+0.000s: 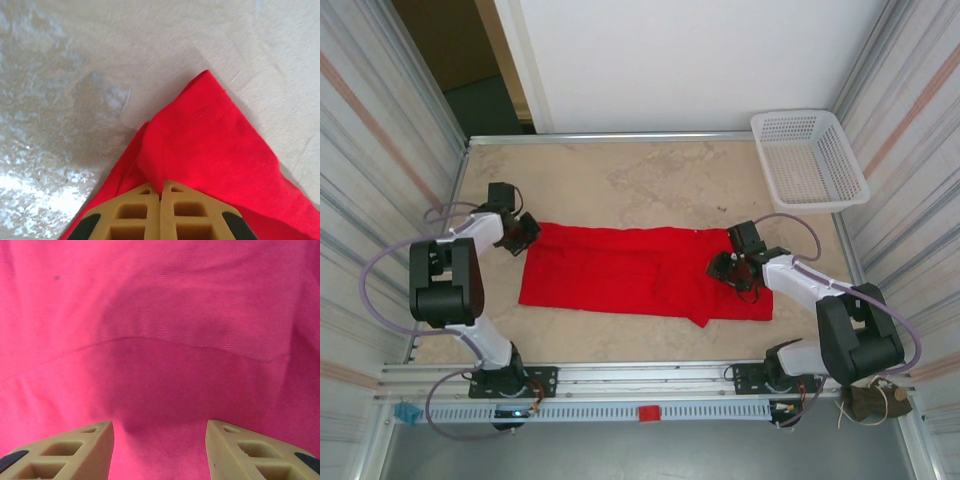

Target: Fold the inside-out t-shirt

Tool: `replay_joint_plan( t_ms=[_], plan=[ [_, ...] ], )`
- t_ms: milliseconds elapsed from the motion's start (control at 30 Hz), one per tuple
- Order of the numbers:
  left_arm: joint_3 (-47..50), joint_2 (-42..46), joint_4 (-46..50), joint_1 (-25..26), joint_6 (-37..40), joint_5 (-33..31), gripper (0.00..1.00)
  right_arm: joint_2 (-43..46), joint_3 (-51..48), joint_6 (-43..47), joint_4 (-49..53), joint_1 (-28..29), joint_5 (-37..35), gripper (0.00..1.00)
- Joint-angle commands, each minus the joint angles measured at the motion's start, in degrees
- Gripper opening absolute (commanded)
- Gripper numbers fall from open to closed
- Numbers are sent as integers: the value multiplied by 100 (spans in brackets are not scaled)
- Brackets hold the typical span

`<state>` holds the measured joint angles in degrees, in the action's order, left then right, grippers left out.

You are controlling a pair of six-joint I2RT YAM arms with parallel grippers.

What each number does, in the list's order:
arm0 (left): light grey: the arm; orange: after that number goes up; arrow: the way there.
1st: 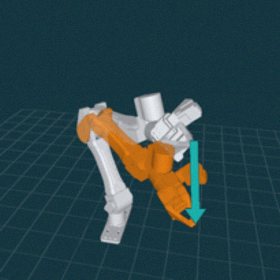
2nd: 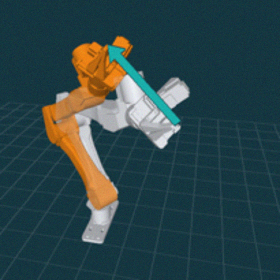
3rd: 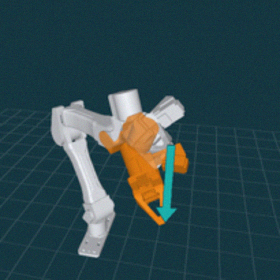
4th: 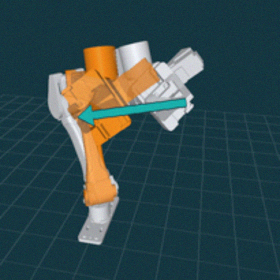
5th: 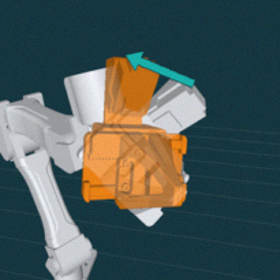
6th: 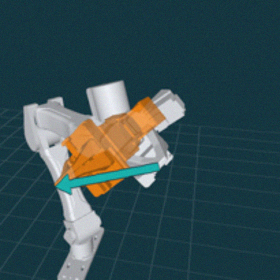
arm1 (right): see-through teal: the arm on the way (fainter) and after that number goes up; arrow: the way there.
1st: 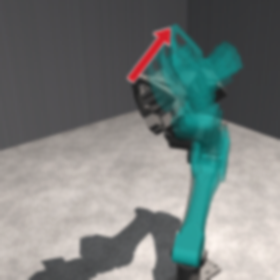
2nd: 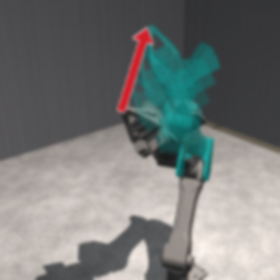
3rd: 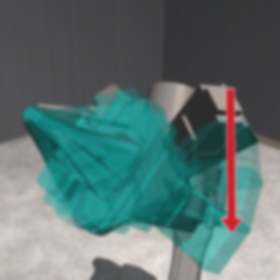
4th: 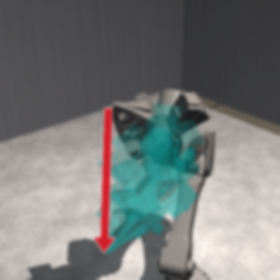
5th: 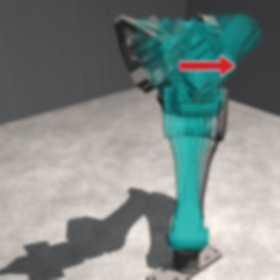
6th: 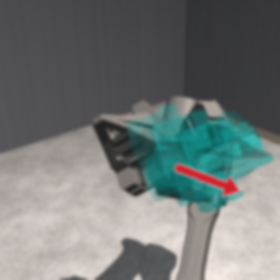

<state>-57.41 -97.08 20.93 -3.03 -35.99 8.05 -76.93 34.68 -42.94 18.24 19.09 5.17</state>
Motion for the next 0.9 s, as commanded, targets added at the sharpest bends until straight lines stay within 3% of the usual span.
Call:
replay_joint_plan(
  t_ms=[0, 200, 267, 333, 433, 633, 767, 867],
  plan=[
    [-284, 154, 26, 126, 477, -416, 0, -54, -139, -239, -28, -127, -110, 50],
    [-394, 345, 274, 458, 1146, -1347, 2, -20, -207, -355, -28, -246, -117, 50],
    [-355, 263, 378, 457, 1061, -1342, 23, -15, -181, -366, -18, -251, -109, 50],
    [-335, 199, 532, 437, 953, -1363, 30, 50, -139, -364, 59, -266, -90, 50],
    [-249, 326, 625, 353, 744, -1421, 51, 330, -21, -324, 247, -291, 38, 50],
    [-271, 995, 243, 398, 397, -974, 53, 905, 430, -91, 703, -407, 177, 51],
    [-725, 545, -7, 498, 58, -47, 51, 793, 638, 64, 729, -637, 243, 49],
    [-964, 43, -134, 657, -17, 234, 48, 634, 697, 131, 582, -713, 321, 44]
  ],
)
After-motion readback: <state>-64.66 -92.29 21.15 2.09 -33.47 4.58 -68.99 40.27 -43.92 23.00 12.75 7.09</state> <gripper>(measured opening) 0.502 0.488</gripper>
